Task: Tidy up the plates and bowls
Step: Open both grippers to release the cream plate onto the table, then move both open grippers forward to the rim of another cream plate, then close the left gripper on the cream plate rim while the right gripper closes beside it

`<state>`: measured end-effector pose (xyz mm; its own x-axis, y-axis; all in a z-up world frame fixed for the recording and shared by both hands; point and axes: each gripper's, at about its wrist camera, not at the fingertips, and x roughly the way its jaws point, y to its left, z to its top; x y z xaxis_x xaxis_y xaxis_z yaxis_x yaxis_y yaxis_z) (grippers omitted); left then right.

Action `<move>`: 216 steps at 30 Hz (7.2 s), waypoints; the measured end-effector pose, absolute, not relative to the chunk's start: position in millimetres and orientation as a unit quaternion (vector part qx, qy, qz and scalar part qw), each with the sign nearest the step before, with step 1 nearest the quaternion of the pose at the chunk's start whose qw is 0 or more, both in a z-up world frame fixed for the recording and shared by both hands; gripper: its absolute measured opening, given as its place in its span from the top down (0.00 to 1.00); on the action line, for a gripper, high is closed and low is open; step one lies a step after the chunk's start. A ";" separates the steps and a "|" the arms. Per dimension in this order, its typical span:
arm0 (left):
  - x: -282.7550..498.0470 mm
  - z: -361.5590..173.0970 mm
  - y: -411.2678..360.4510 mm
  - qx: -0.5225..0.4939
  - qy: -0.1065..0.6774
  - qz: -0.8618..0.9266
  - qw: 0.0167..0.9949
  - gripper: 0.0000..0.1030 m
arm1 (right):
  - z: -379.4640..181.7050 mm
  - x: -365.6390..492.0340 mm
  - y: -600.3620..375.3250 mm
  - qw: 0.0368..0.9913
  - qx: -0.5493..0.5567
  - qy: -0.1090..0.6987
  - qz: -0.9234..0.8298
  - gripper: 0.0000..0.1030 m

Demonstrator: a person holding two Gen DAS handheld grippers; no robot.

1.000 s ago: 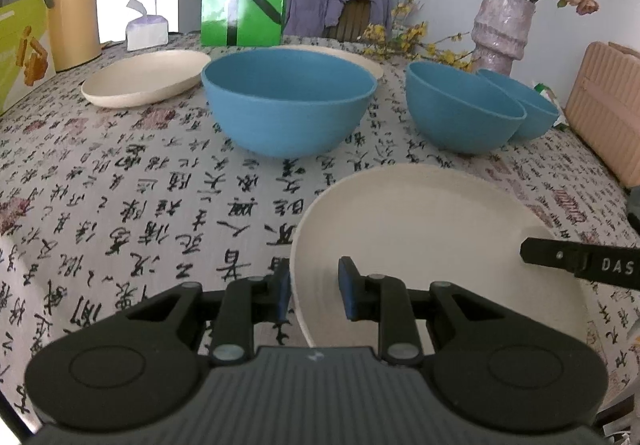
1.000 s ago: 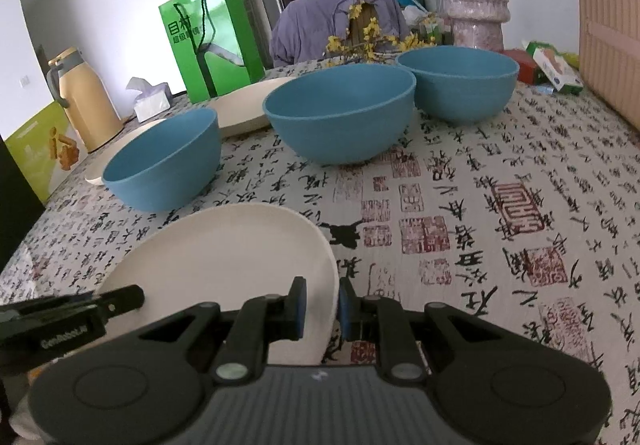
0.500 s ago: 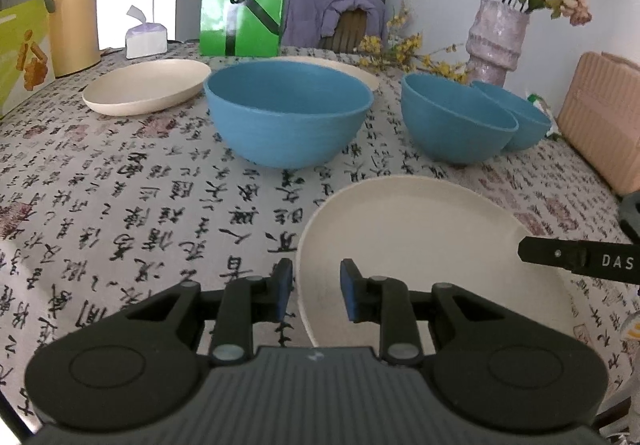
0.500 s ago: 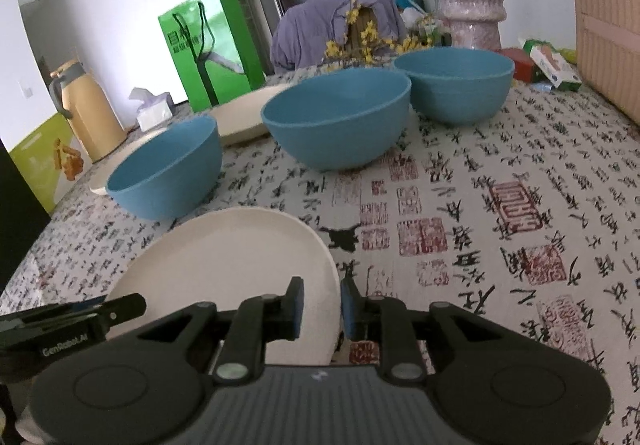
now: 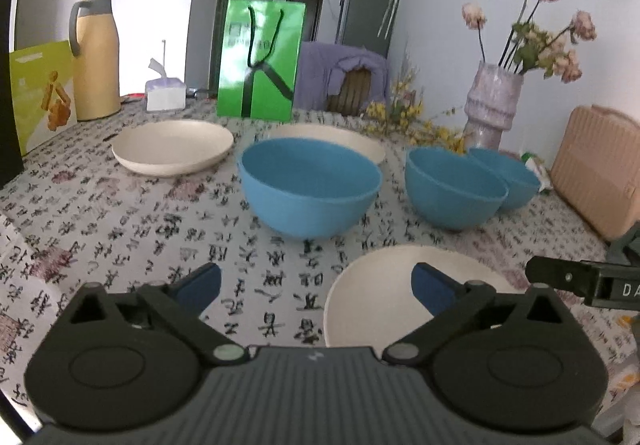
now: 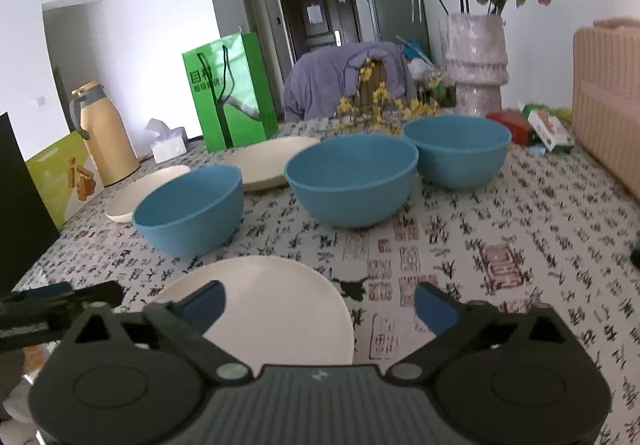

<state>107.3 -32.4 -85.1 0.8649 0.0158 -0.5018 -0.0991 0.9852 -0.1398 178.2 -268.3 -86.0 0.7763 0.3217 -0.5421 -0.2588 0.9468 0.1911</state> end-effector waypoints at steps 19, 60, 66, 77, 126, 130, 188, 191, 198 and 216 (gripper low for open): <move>124.3 -64.4 3.4 -0.076 0.241 0.026 0.967 0.00 | -59.3 202.1 -239.3 0.943 0.056 0.270 0.185 0.00; 185.1 -33.4 119.5 -0.155 0.209 0.068 0.963 0.00 | -22.6 292.0 -153.0 0.937 0.059 0.261 0.223 0.00; 195.5 -32.6 132.8 -0.162 0.206 0.081 0.962 0.00 | -21.0 305.7 -133.5 0.934 0.056 0.263 0.235 0.00; 215.2 -38.0 159.1 -0.185 0.214 0.108 0.953 0.00 | -18.6 328.8 -99.1 0.933 0.041 0.265 0.241 0.00; 300.4 -52.5 213.4 -0.255 0.228 0.180 0.922 0.00 | -32.0 427.1 -9.9 0.912 0.028 0.319 0.256 0.00; 310.2 -61.7 218.1 -0.269 0.240 0.179 0.915 0.00 | -36.9 436.9 -2.9 0.910 0.028 0.327 0.254 0.00; 332.6 -129.7 264.8 -0.266 0.285 0.266 0.882 0.00 | -105.3 510.0 90.8 0.866 -0.048 0.440 0.233 0.01; 334.9 -133.4 265.1 -0.264 0.292 0.269 0.879 0.00 | -105.9 514.1 90.9 0.864 -0.046 0.445 0.229 0.02; 336.0 -133.8 263.0 -0.255 0.292 0.271 0.881 0.02 | -107.9 520.7 95.5 0.859 -0.065 0.455 0.227 0.09; 341.7 -134.0 255.9 -0.233 0.299 0.256 0.889 0.36 | -121.5 537.0 106.9 0.836 -0.106 0.496 0.211 0.49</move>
<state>341.7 255.9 -134.0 0.6904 0.3158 -0.6509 -0.5942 0.7608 -0.2611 537.0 106.9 -121.5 0.4195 0.2469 -0.8735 -0.4577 0.8886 0.0314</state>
